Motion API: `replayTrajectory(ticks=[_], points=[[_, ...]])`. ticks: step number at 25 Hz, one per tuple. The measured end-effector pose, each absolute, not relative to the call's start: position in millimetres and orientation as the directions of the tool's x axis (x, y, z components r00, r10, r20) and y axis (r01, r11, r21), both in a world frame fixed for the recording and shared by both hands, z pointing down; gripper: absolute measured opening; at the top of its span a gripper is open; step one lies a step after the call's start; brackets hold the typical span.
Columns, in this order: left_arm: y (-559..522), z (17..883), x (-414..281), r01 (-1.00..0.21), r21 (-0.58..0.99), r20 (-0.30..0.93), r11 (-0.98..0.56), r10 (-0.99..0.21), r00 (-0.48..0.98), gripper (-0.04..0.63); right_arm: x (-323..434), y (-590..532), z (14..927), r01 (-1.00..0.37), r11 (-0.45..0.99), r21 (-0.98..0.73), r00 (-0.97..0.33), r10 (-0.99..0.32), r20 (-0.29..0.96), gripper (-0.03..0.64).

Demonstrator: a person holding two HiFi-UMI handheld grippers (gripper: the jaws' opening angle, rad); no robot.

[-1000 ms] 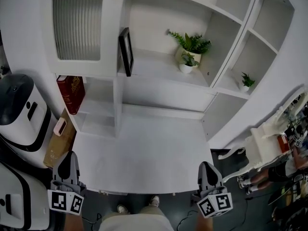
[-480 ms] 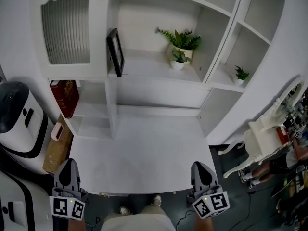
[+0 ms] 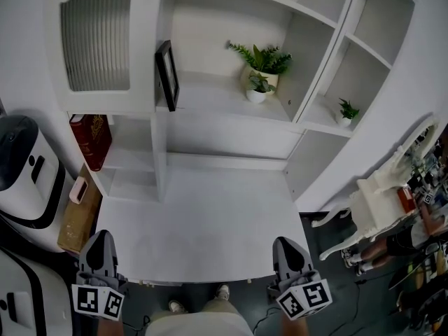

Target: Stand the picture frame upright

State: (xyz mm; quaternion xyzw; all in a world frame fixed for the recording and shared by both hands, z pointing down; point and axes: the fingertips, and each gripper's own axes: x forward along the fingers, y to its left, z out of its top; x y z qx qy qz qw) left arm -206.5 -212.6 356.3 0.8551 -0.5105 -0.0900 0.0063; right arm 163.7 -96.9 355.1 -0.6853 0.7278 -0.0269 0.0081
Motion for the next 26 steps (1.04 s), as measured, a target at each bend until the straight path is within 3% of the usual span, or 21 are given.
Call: replayTrajectory(ticks=[26], points=[[-218.7,359.7,-208.1,-0.894,0.123,-0.158,-0.431,-0.898,0.411,0.017,161.7,-104.2,363.1,-0.993,0.105,-0.061,-0.108,-0.993,0.04,0.009]])
